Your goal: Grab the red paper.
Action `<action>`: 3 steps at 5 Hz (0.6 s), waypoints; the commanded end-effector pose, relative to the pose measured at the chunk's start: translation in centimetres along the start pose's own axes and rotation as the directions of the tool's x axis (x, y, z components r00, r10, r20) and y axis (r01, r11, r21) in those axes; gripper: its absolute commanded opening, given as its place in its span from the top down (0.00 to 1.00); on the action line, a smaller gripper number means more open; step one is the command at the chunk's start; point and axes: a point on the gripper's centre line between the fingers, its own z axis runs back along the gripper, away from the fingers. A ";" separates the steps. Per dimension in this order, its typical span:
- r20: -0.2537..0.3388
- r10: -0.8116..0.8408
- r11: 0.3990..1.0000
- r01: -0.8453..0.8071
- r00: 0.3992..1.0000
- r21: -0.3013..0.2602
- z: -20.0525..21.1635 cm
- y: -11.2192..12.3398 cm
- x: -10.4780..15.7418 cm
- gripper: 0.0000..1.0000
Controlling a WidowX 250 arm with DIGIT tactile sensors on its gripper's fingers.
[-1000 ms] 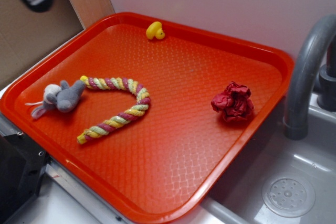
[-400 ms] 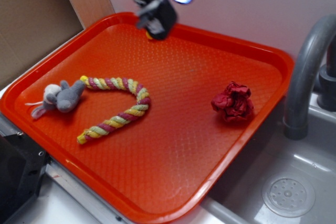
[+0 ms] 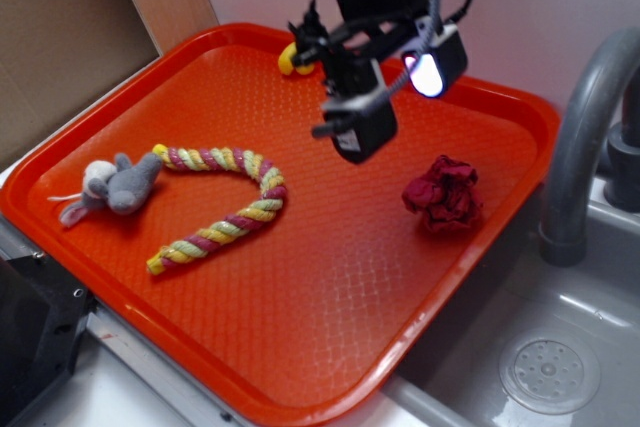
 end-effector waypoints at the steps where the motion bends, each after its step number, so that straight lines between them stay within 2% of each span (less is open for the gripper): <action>1: -0.186 0.011 0.994 0.010 0.982 0.113 -2.7 -2.2 2.2 0.00; 2: -0.179 0.023 0.996 -0.006 0.984 0.094 -3.7 -1.8 2.0 0.00; 3: -0.211 0.041 0.995 -0.022 0.977 0.094 -4.4 -1.7 1.5 0.00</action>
